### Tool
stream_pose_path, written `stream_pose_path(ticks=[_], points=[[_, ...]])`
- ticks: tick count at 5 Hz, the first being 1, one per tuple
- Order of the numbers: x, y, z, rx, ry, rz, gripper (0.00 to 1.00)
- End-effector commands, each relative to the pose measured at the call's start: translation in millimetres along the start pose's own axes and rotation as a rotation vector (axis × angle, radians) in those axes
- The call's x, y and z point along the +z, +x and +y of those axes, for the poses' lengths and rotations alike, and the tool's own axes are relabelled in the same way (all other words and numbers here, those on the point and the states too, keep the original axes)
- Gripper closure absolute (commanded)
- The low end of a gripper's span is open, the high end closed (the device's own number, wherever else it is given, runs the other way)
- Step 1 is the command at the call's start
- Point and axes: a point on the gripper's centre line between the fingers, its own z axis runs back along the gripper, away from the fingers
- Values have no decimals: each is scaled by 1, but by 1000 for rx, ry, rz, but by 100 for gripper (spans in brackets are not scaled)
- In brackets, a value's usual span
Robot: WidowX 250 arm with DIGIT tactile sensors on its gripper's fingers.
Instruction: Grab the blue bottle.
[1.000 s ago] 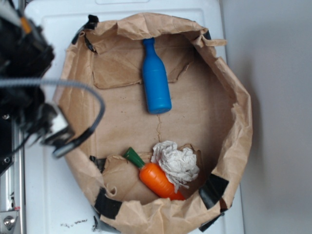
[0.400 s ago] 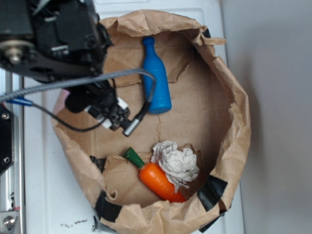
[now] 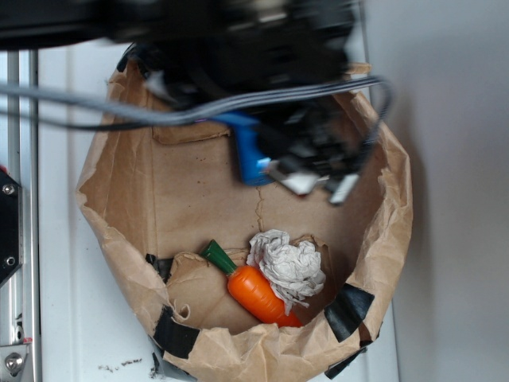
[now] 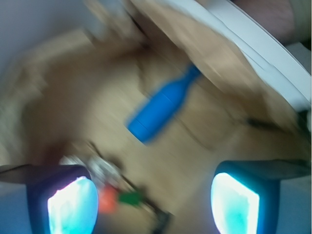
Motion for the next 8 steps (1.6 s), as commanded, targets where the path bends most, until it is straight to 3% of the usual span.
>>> stream_pose_path(ticks=[1,2,3,4,6,8], points=[[-34,37,-29,30,-67,-107,0],[-55,25,-17,-18,-79,-176,0],[-36,19,-8,-75,-141,-178,0],[-29,27,-10,-76,-149,-148,0],[-58,26,-10,-85,-86,-170,0],[-103,16,-7,-94,-55,-233,0]])
